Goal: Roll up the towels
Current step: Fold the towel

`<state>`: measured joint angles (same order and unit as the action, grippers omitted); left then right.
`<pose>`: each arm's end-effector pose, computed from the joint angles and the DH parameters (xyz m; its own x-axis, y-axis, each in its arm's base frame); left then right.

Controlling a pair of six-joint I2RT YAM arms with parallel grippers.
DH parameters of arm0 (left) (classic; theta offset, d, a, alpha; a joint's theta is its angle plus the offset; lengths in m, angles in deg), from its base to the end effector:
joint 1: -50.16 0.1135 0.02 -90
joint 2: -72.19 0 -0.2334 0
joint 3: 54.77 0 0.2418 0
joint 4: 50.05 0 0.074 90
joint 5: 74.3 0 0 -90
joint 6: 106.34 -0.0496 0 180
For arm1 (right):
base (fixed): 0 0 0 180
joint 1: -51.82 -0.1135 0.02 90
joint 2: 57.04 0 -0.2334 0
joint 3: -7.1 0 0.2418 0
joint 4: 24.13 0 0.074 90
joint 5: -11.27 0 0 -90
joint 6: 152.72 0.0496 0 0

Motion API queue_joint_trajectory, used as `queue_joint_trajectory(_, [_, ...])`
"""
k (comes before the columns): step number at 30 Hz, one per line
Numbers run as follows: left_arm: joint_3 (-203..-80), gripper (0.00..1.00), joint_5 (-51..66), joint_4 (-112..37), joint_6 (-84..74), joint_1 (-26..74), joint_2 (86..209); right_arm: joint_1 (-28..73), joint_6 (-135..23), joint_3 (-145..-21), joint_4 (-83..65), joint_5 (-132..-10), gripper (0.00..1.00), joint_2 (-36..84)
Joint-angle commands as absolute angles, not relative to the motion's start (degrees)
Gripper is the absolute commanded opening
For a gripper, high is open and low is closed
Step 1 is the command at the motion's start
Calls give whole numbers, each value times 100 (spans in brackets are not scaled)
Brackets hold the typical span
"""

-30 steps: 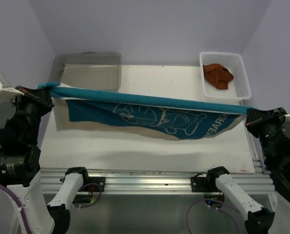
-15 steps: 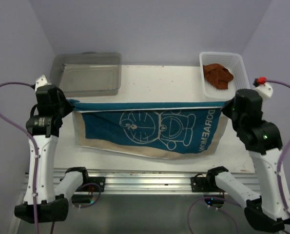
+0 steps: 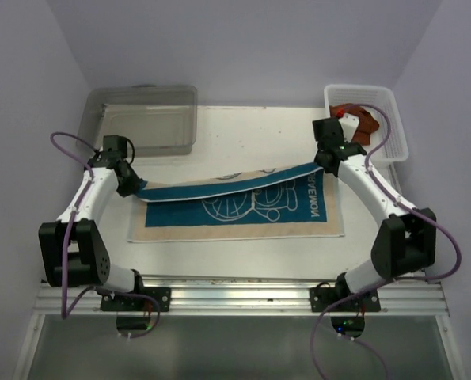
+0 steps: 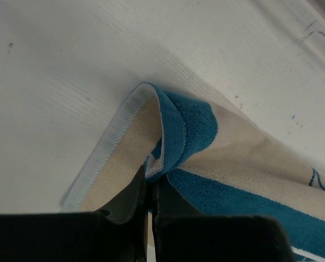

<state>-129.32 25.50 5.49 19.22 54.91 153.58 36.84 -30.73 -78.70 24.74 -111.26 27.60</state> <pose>0.2804 0.0318 0.2066 -0.6251 -0.6270 -0.4649 -0.6439 0.7509 -0.1469 0.3140 0.0564 0.2651 -0.5364 0.3189 -0.7814 0.4902 0.8714 0.0191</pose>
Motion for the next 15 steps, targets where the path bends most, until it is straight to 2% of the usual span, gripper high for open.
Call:
queue_joint_trajectory(1, [-13153, 0, 2493, 150, 2005, 5534, 15567, 3758, -3196, -8319, 1907, -11284, 0, 3128])
queue_joint_trajectory(6, [-13119, 0, 2502, 115, 1900, 5543, 15701, 3776, -3125, -8163, 1907, -11142, 0, 3200])
queue_joint_trajectory(15, [-12215, 0, 2440, 44, 1715, 5552, 15200, 3802, -3099, -6863, 2179, -10817, 0, 2163])
